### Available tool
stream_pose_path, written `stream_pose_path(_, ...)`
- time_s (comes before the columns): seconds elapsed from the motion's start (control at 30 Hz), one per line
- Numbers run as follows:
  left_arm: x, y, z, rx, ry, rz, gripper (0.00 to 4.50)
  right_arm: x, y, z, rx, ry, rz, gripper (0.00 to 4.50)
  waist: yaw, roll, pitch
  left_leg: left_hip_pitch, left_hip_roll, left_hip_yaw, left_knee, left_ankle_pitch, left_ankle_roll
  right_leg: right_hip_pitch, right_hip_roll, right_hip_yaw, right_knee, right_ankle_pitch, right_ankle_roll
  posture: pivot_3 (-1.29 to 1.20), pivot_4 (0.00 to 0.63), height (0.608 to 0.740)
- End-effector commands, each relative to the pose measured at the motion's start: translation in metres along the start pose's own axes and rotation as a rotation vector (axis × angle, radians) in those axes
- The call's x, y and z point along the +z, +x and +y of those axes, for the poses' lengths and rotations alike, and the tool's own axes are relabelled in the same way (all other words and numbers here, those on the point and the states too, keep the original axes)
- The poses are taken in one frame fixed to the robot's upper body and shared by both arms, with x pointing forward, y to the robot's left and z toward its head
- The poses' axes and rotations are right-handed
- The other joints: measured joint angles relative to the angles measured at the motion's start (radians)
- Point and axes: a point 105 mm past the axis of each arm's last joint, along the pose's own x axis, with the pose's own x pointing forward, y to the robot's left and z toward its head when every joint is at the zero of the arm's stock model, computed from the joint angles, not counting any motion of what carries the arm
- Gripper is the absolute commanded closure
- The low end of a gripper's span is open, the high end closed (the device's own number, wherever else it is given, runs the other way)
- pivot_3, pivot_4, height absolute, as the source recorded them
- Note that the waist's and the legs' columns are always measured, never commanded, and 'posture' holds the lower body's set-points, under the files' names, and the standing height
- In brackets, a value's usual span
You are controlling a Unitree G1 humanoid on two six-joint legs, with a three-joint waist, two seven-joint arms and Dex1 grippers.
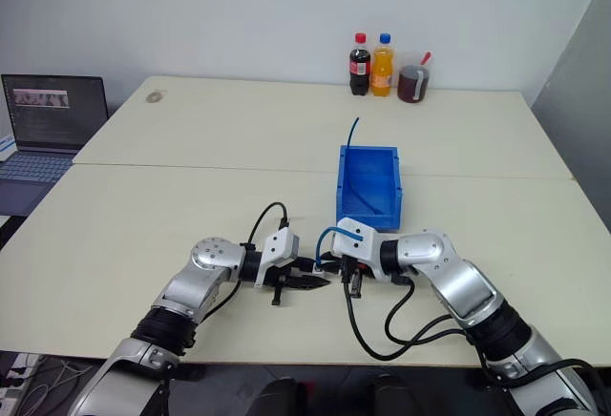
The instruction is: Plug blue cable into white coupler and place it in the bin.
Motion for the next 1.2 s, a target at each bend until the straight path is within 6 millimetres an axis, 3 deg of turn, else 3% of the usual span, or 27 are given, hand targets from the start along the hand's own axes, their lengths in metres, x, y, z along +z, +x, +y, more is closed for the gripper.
stream_pose_path(0.03,0.011,0.003,0.000,-0.008,0.036,-0.022,3.65,-0.047,0.007,0.017,0.084,0.166,0.182,4.34,0.000,0.001,-0.001,0.000,0.000,0.000,0.000,0.000,0.000,0.000,0.000,0.000,0.000,0.000,0.000,0.00,0.150,0.740)
stream_pose_path(0.37,0.009,0.004,-0.002,-0.006,0.032,-0.023,3.65,-0.060,0.009,0.025,0.126,0.070,0.267,4.34,0.000,0.003,-0.005,0.000,0.000,0.000,0.000,0.000,0.000,0.000,0.000,0.000,-0.001,-0.001,0.001,0.00,0.150,0.740)
stream_pose_path(1.2,0.005,0.003,-0.008,0.005,0.021,-0.027,3.65,-0.092,0.012,0.048,0.188,0.280,0.373,4.34,-0.001,0.003,-0.028,0.002,0.000,0.000,-0.003,0.000,0.000,0.001,0.000,0.000,-0.002,-0.004,0.000,0.00,0.150,0.740)
